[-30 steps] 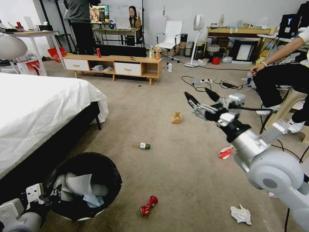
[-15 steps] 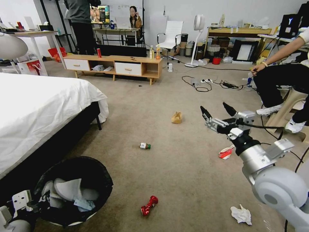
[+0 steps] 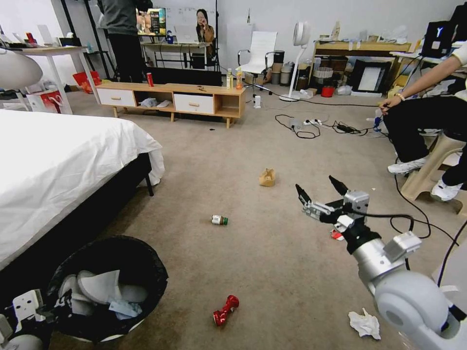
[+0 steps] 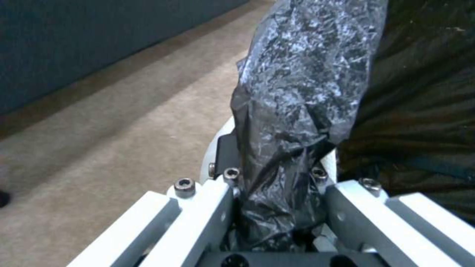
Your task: Pick up the trash bin and place the garbage on the floor into it.
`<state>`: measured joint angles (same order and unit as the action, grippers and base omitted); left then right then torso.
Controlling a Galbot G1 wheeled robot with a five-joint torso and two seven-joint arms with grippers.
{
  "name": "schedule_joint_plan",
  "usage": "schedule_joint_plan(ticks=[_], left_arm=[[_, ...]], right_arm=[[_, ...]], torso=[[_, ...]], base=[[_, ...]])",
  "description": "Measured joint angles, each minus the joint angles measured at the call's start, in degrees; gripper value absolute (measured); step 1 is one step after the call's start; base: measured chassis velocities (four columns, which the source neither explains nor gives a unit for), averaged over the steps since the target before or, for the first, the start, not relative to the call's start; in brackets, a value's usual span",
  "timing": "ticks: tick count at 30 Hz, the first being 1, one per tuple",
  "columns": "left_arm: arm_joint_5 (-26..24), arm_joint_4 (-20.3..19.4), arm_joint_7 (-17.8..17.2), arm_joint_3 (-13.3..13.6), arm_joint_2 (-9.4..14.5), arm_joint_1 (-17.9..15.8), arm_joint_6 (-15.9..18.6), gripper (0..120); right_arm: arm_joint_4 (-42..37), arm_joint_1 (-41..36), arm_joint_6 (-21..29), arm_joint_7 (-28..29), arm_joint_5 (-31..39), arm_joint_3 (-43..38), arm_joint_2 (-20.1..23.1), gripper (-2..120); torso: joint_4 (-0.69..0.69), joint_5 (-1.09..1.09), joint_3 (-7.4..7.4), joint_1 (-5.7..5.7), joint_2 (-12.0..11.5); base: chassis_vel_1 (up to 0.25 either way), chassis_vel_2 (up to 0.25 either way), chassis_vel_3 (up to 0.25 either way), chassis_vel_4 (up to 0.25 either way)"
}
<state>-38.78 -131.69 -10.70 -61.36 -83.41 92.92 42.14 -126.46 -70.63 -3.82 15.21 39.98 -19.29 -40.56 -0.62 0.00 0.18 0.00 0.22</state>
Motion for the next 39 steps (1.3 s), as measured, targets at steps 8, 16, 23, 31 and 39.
schedule_joint_plan(ticks=[8, 16, 23, 31, 39], left_arm=[[0.9, -2.9, 2.2, 1.8, -2.2, 0.7, 0.0, 6], [2.5, -3.1, 3.0, 2.0, -3.1, 0.7, -0.2, 6], [5.2, -3.1, 4.5, 2.5, -4.2, 0.7, -0.8, 6], [6.3, -2.9, 4.9, 2.6, -4.6, 0.5, -1.0, 6], [6.6, -2.8, 5.1, 2.5, -4.8, 0.4, -1.2, 6]], right_arm=[[-0.9, -7.7, 0.0, 5.3, -11.9, -5.0, -7.7, 99], [0.0, -8.8, -0.8, 5.5, -17.1, -5.4, -12.1, 99], [-0.5, -11.7, -0.9, 8.7, -25.9, -5.7, -16.3, 99], [-0.7, -14.4, -1.0, 10.9, -32.6, -5.6, -22.3, 99], [0.1, -15.2, -2.2, 11.2, -34.3, -6.0, -25.7, 98]], torso=[[0.0, 0.0, 0.0, 0.0, 0.0], [0.01, 0.0, 0.0, 0.0, 0.0], [0.0, -0.01, 0.0, 0.0, 0.0], [0.0, -0.01, -0.01, 0.0, 0.0], [0.0, -0.01, 0.0, 0.0, 0.0]], base=[[0.0, 0.0, 0.0, 0.0], [0.0, 0.0, 0.0, 0.0], [0.0, 0.0, 0.0, 0.0], [0.0, 0.0, 0.0, 0.0], [0.0, 0.0, 0.0, 0.0]])
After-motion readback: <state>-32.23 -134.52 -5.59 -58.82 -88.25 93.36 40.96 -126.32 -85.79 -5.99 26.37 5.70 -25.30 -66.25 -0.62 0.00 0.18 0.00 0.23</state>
